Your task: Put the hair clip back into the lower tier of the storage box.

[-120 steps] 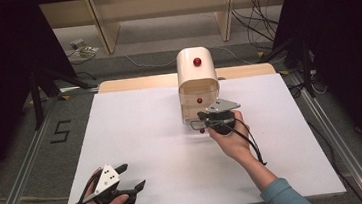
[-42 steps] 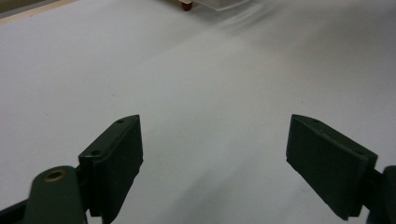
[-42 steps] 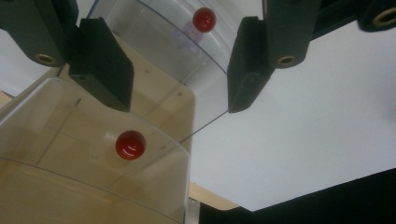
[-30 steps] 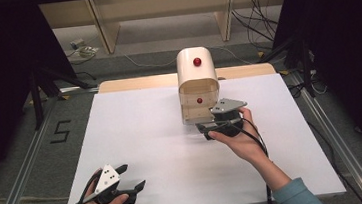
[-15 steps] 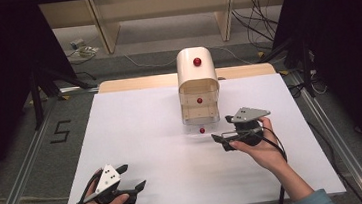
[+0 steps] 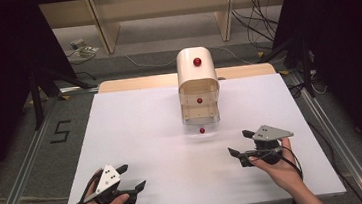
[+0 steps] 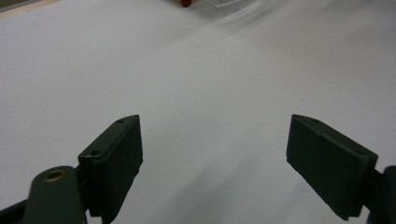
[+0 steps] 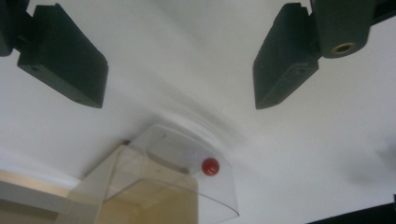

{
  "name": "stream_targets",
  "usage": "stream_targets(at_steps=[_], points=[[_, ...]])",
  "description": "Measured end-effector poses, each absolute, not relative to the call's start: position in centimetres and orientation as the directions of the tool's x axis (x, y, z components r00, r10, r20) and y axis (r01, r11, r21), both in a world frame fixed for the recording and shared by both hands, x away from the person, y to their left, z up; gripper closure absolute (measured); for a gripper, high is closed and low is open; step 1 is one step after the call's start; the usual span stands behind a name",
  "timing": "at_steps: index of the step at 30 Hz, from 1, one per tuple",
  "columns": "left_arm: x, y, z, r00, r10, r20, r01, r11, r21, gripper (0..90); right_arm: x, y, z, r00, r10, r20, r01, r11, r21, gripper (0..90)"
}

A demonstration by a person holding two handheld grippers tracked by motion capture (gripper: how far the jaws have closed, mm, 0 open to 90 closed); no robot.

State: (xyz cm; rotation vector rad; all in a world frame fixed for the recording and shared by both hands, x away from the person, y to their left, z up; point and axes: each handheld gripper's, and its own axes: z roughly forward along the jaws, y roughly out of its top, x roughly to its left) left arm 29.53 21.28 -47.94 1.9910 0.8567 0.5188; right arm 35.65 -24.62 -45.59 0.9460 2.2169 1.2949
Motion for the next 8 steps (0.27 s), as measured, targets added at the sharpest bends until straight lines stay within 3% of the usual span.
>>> stream_targets(at_steps=[8], points=[[29.56,21.08,-47.97,0.678,0.734,0.03,0.372,-0.379,0.848,18.4,34.56,-24.72,-46.02,-0.683,0.73,-0.021,0.342,0.345,0.874,18.7]])
